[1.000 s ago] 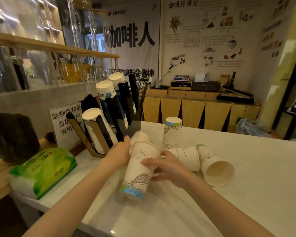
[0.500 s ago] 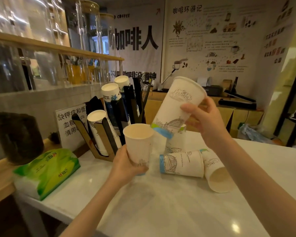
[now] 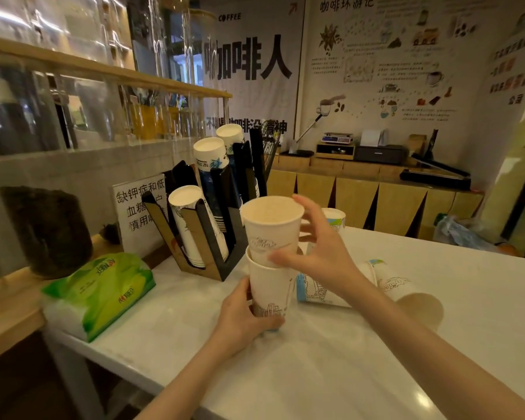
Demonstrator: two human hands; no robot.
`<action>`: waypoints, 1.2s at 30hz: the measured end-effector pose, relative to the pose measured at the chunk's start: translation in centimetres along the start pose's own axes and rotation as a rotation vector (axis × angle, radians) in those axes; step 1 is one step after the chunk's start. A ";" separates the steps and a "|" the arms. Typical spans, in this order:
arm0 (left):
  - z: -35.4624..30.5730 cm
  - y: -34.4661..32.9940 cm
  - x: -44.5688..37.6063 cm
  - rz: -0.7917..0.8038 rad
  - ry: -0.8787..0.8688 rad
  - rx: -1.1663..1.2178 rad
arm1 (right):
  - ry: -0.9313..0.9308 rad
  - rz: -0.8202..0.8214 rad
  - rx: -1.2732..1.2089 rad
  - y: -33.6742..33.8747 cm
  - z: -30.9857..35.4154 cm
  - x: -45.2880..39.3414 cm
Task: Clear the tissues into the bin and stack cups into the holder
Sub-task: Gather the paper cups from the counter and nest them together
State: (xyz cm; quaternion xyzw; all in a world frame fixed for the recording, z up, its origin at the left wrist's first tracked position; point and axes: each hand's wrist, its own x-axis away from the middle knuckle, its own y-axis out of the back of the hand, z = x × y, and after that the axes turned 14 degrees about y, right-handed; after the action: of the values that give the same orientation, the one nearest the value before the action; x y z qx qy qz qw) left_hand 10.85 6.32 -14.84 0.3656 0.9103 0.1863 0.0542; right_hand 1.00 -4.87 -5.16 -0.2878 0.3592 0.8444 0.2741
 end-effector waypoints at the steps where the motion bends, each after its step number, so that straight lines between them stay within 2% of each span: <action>1: 0.0 0.0 0.0 -0.006 -0.002 0.000 | -0.021 0.030 0.011 -0.3 -0.3 0.3; 7: 0.4 -0.1 -0.1 -0.007 -0.034 0.021 | -0.179 0.107 0.004 -0.8 -2.0 2.4; 12: 0.5 -0.2 -0.1 -0.002 -0.040 0.033 | -0.191 0.150 -0.014 -0.7 -1.9 3.0; 17: -0.3 -0.1 0.1 0.015 0.000 0.046 | -0.192 0.252 0.116 0.4 -1.7 2.5; 19: -1.2 0.3 0.4 -0.030 -0.014 0.083 | -0.187 0.259 0.156 1.2 -1.5 2.6; 22: -4.0 1.1 1.1 -0.226 -0.180 -0.139 | -0.196 0.204 0.221 3.2 -1.7 3.1; 25: -7.5 1.5 2.3 -0.424 -0.528 -0.389 | -0.216 0.137 0.301 5.1 -2.1 3.8; 27: -9.0 0.7 2.6 -0.458 -0.695 -0.504 | -0.254 0.081 0.353 6.3 -2.4 4.4; 31: -10.0 -3.1 2.4 -0.335 -0.887 -0.654 | -0.427 0.002 0.469 8.3 -3.8 5.8; 33: -9.9 -5.2 2.0 -0.214 -0.868 -0.731 | -0.536 -0.022 0.518 9.2 -4.7 6.6; 36: -9.3 -8.1 0.7 -0.061 -0.733 -0.807 | -0.672 -0.064 0.530 10.7 -5.8 7.4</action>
State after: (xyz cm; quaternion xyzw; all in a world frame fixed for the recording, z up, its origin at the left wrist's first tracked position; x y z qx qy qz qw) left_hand 2.95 -1.36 -9.26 0.3302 0.6982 0.3796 0.5093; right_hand -9.58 -13.75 -8.79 0.0726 0.4454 0.7609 0.4663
